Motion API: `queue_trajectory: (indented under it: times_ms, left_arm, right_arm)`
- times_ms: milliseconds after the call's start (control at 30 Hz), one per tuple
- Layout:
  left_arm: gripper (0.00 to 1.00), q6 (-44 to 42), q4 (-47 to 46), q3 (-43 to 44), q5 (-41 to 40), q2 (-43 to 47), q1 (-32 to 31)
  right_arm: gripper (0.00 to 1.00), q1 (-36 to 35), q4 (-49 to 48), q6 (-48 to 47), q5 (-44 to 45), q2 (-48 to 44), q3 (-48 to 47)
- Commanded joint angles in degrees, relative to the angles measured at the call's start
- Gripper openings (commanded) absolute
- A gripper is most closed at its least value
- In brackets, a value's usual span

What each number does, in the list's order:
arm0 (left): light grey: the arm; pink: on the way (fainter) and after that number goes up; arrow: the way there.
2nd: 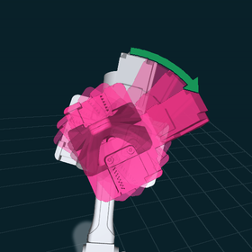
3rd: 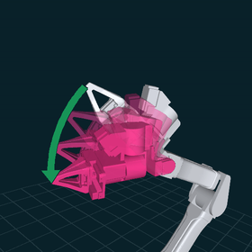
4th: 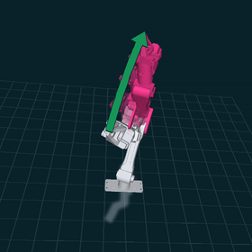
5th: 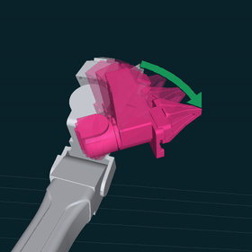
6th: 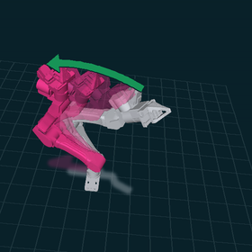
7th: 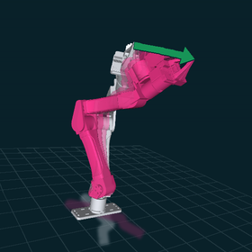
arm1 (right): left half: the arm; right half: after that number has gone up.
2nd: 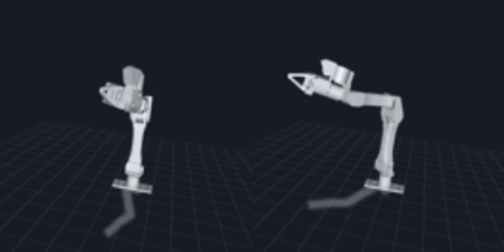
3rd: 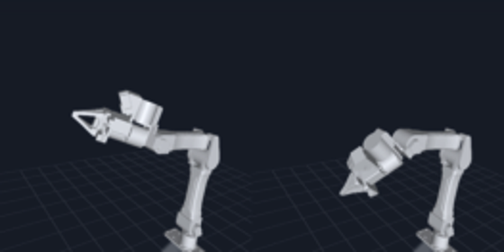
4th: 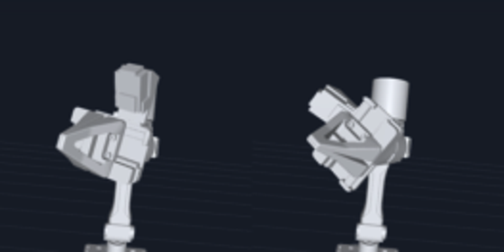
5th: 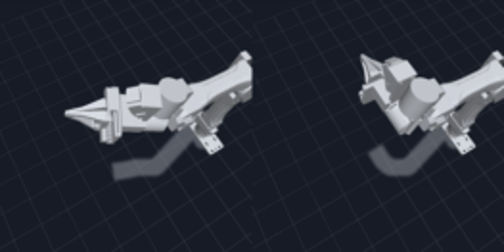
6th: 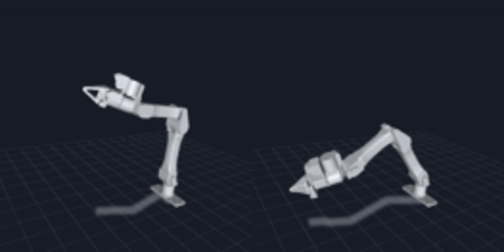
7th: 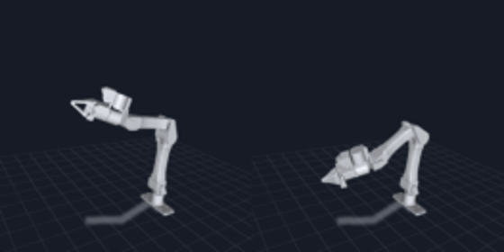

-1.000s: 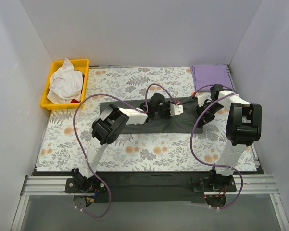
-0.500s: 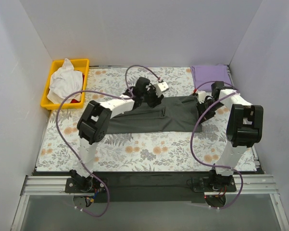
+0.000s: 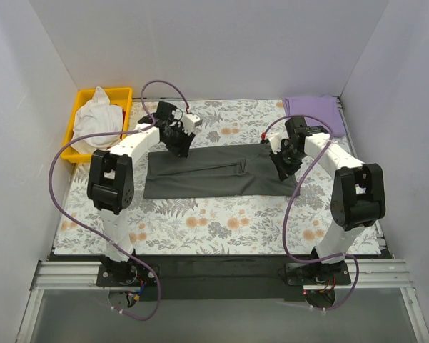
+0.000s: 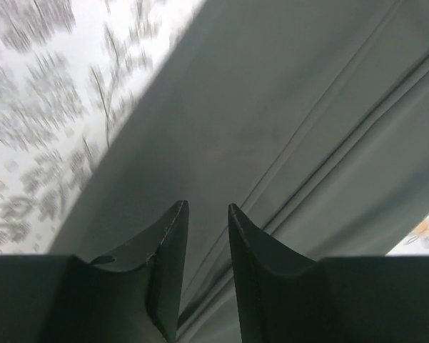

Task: Fold and stack the t-shirts
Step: Fold the tshirt

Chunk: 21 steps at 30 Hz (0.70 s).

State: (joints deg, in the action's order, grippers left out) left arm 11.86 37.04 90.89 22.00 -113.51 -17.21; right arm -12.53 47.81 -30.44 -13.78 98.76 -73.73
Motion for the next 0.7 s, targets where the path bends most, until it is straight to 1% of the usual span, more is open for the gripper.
queue_trajectory:
  times_ms: [0, 133, 233, 300, 467, 500, 600, 667]
  left_arm:
    - [0.28, -4.6, 5.4, -3.3, -5.6, -0.7, 0.9]
    - [0.27, -7.3, 4.0, -7.9, -9.4, -1.2, 3.4]
    - [0.27, -9.0, 3.5, -11.3, -10.2, 0.0, 5.1]
    - [0.26, -9.8, 3.6, -15.2, -10.6, 1.2, 5.7]
    - [0.25, -11.2, 4.4, -24.7, -11.9, 7.2, 6.3]
    - [0.24, -11.3, 5.7, -28.1, -11.8, 8.4, 6.5]
    - [0.22, -11.7, 8.7, -34.2, -11.4, 14.3, 6.3]
    - [0.22, -11.7, 12.4, -35.8, -10.1, 18.8, 5.9]
  right_arm:
    - [0.06, -0.7, -0.5, 2.1, 3.6, 1.5, -2.8]
    - [0.06, -1.5, -0.4, 2.3, 5.4, 1.4, -2.5]
    - [0.06, -2.2, -0.4, 2.0, 6.8, 1.3, -1.5]
    - [0.06, -2.6, -0.4, 2.1, 7.1, 1.5, -1.6]
    - [0.06, -3.8, -0.4, 2.3, 7.9, 2.1, -3.2]
    - [0.06, -4.0, -0.4, 2.3, 8.1, 2.0, -3.9]
    - [0.06, -4.8, -0.3, 2.0, 7.8, 1.8, -4.2]
    - [0.06, -5.7, -0.3, 2.0, 7.5, 1.4, -4.1]
